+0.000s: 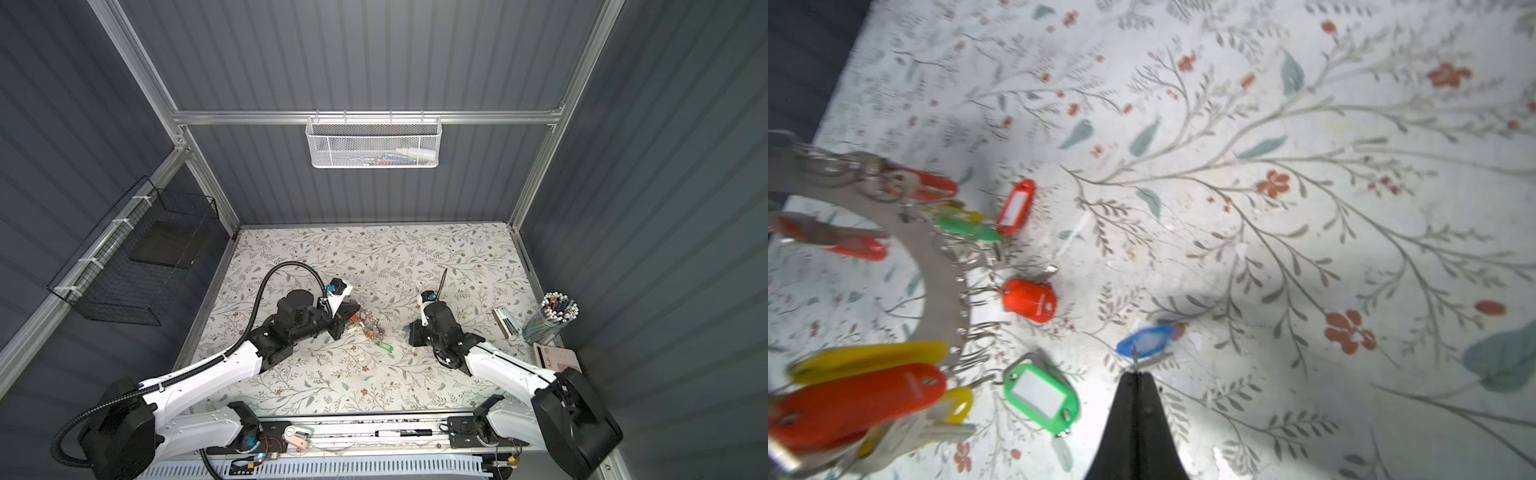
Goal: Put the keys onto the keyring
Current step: 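Lift the blue-tag key and carry it toward the ring plate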
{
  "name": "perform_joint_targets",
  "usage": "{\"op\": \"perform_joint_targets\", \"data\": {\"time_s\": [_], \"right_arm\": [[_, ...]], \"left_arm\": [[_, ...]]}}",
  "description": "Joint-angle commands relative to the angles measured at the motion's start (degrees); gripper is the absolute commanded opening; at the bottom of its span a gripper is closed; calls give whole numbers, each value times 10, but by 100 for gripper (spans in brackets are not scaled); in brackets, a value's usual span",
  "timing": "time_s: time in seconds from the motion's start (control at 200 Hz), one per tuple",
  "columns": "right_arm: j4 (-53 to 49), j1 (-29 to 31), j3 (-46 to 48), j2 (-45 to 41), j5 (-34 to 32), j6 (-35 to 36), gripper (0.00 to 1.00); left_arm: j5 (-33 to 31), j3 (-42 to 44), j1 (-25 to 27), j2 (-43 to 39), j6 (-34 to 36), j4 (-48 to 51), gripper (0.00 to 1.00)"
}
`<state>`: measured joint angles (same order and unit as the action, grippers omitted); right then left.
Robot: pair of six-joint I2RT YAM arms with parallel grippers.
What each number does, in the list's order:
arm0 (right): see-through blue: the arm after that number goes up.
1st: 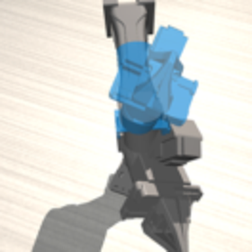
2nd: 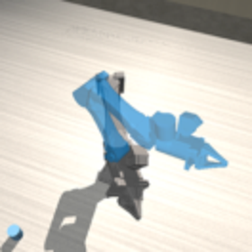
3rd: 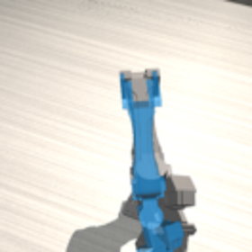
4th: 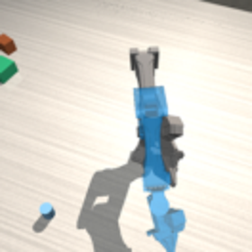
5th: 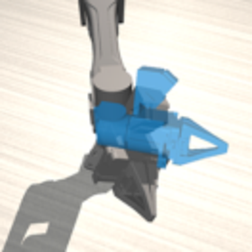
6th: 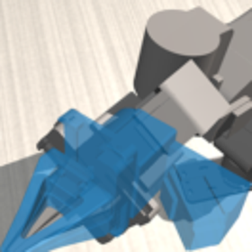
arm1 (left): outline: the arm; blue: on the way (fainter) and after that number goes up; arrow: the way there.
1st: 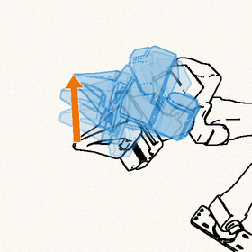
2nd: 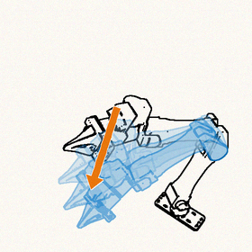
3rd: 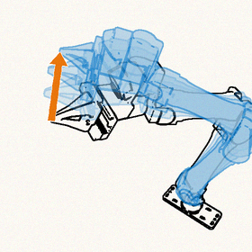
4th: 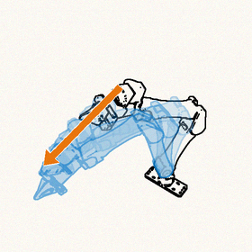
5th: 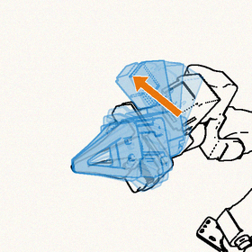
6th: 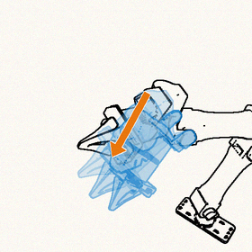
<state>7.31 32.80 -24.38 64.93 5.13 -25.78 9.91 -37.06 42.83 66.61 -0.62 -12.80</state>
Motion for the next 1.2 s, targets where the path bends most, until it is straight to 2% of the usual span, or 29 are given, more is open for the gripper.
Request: {"op": "perform_joint_targets", "data": {"time_s": [0.0,0.275,0.55,0.86,1.195], "right_arm": [[57,2,13,-56,62,61,0],[-3,0,-40,-121,174,125,0],[-78,0,-126,-99,203,170,0],[-74,5,-172,-44,242,179,0],[-76,17,-180,-18,259,182,0]], "left_arm": [[-8,-4,3,-30,13,-10,0],[11,5,4,-52,76,-5,0],[57,-13,12,-24,98,4,0],[56,-30,27,-1,106,21,0],[31,-37,34,7,100,20,0]]}}
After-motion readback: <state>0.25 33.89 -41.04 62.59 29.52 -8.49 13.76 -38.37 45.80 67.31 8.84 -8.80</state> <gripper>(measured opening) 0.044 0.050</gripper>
